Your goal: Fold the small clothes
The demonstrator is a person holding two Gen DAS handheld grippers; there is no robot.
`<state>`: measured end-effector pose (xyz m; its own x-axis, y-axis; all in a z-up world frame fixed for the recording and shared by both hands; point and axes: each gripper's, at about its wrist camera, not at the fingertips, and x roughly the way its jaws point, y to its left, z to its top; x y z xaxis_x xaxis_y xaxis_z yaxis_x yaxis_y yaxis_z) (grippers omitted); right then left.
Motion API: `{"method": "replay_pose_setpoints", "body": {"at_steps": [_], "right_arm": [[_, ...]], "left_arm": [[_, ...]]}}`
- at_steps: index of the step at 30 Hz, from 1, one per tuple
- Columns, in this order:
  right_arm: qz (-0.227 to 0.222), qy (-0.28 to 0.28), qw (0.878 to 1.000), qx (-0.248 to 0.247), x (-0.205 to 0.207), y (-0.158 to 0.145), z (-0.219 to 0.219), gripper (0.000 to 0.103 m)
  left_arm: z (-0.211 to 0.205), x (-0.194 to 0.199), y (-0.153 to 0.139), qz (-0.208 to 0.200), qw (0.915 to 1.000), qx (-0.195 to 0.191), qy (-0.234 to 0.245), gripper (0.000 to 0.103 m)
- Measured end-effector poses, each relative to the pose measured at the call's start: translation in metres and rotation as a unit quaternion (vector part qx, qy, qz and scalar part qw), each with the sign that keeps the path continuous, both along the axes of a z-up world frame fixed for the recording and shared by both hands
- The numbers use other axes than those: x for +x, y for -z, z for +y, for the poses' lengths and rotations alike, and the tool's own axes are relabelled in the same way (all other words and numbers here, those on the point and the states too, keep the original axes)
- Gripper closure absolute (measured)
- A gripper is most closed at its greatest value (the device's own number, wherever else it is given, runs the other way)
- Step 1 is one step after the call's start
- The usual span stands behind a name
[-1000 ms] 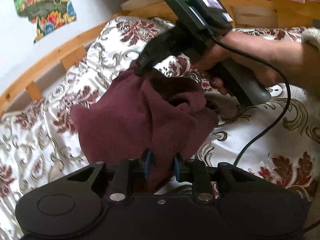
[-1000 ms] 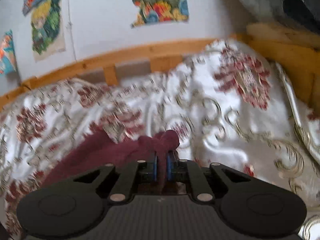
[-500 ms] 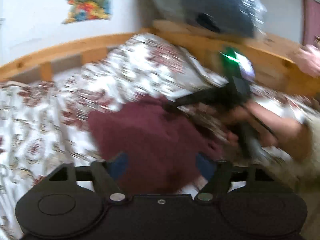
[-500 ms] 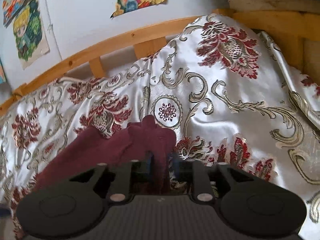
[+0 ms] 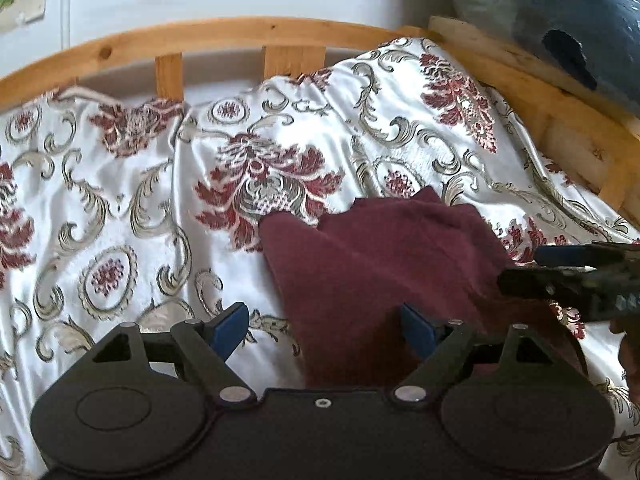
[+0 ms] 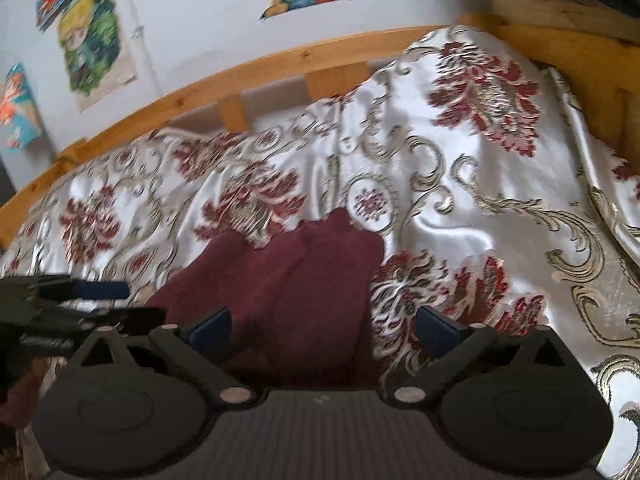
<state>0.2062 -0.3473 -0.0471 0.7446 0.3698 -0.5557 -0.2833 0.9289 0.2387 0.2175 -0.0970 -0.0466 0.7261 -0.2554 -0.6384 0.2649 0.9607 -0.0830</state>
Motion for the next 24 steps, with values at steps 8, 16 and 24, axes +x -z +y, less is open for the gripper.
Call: {"method": "replay_pose_setpoints", "body": {"at_steps": [8,16,24], "right_arm": [[-0.013,-0.006,0.997,-0.079,-0.005,0.010,0.019,0.002],[-0.132,0.019,0.988,-0.083,0.003,0.002,0.023,0.019],[-0.141,-0.008,0.979,-0.146,0.036,0.014,0.050,0.093]], "left_arm": [[0.023,0.015,0.037,0.080,0.9938,-0.067,-0.036,0.018],[0.025,0.014,0.039,0.084,0.9919,-0.077,-0.056,0.009],[0.027,-0.007,0.020,0.077,0.9899,-0.083,-0.086,0.010]]}}
